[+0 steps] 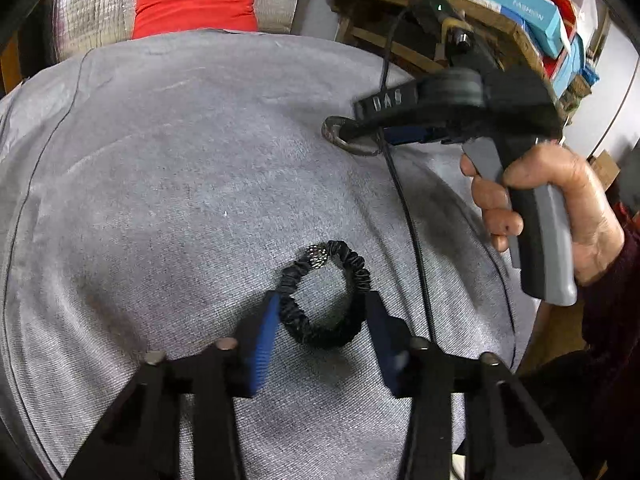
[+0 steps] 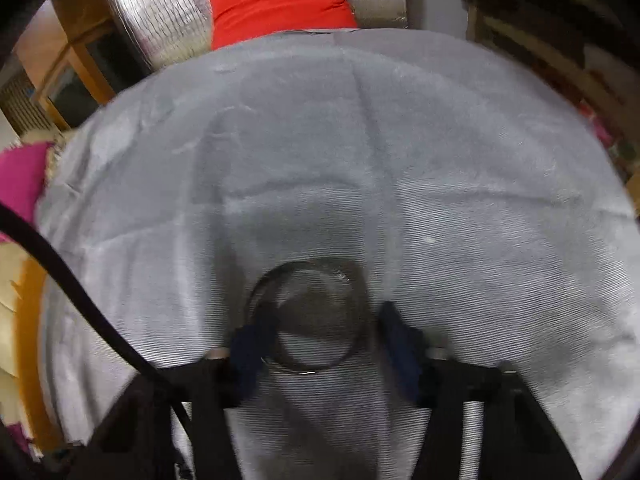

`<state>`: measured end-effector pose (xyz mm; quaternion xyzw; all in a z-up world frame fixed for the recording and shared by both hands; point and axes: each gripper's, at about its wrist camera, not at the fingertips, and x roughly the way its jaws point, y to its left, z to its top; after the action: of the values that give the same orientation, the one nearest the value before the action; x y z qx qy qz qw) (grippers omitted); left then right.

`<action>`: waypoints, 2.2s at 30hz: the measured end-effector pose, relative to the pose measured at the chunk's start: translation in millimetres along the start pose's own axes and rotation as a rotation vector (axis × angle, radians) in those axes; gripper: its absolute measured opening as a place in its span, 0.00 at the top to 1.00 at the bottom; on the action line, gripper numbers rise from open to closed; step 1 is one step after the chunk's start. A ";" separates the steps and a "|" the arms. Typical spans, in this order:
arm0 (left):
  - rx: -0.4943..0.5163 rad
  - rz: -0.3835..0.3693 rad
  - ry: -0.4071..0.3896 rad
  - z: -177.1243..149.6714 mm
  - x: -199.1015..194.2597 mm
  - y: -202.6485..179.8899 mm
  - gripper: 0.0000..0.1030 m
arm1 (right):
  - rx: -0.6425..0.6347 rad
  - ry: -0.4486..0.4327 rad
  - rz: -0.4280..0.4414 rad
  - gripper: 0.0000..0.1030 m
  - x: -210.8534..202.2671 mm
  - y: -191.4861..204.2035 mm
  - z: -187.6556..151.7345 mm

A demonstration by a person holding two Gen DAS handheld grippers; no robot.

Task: Organize jewelry
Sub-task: 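Grasp the black scrunchie with the left tool while the right tool grasps the silver bangle, then carry the scrunchie to the orange tray while the right tool carries the bangle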

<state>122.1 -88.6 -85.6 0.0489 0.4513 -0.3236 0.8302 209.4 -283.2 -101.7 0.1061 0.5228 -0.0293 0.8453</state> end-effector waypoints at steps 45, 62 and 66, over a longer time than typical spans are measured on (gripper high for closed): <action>-0.116 0.063 -0.115 -1.5 -62.1 48.1 0.92 | 0.003 0.006 0.095 0.38 3.3 10.5 3.6; -0.178 0.077 -0.232 -8.0 -104.6 59.7 0.92 | -0.039 -0.078 0.345 0.38 -39.9 69.5 -5.4; -0.206 0.086 -0.292 -19.9 -131.5 65.6 0.92 | -0.047 -0.115 0.406 0.38 -52.5 91.3 -13.0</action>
<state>95.5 35.3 -8.4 -0.0647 0.3543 -0.2434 0.9006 189.0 -194.6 -47.0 0.1877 0.4421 0.1478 0.8646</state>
